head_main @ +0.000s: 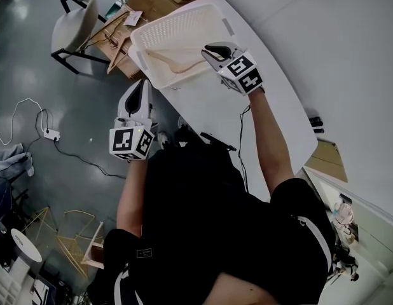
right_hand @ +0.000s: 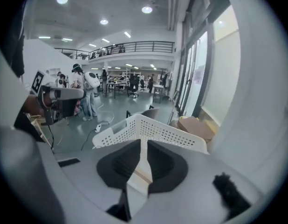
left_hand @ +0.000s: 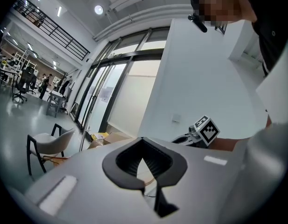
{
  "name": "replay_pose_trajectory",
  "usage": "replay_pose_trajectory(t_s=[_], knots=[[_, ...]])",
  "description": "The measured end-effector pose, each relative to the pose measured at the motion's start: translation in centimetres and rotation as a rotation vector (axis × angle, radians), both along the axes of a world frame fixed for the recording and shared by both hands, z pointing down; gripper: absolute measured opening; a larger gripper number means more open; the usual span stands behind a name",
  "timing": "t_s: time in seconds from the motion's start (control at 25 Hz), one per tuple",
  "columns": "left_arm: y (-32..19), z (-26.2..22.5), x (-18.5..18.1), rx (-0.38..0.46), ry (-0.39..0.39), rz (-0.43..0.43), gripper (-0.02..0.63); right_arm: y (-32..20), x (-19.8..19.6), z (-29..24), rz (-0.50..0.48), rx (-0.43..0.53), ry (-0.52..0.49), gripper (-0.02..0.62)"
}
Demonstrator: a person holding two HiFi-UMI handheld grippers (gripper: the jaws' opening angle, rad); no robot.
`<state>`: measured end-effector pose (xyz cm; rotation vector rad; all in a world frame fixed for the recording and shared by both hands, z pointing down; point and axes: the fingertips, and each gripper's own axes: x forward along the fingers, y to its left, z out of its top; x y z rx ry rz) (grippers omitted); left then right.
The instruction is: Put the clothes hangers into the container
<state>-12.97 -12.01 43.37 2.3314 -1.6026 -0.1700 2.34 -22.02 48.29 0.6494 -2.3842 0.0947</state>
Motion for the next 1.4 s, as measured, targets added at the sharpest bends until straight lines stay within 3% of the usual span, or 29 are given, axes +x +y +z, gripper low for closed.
replay_pose_trajectory(t_s=[0.28,0.8,1.4], knots=[[0.4,-0.4,0.1,0.023,0.003,0.011,0.003,1.2,0.6,-2.9,0.227,0.025,-0.222,0.018],[2.0,-0.5,1.3,0.036,0.002,0.047,0.003,6.2,3.0,-3.6,0.488,0.055,-0.429,0.016],[1.4,-0.4,2.5,0.041,0.000,0.080,0.003,8.4,2.8,-3.2,0.500,0.077,-0.436,0.015]])
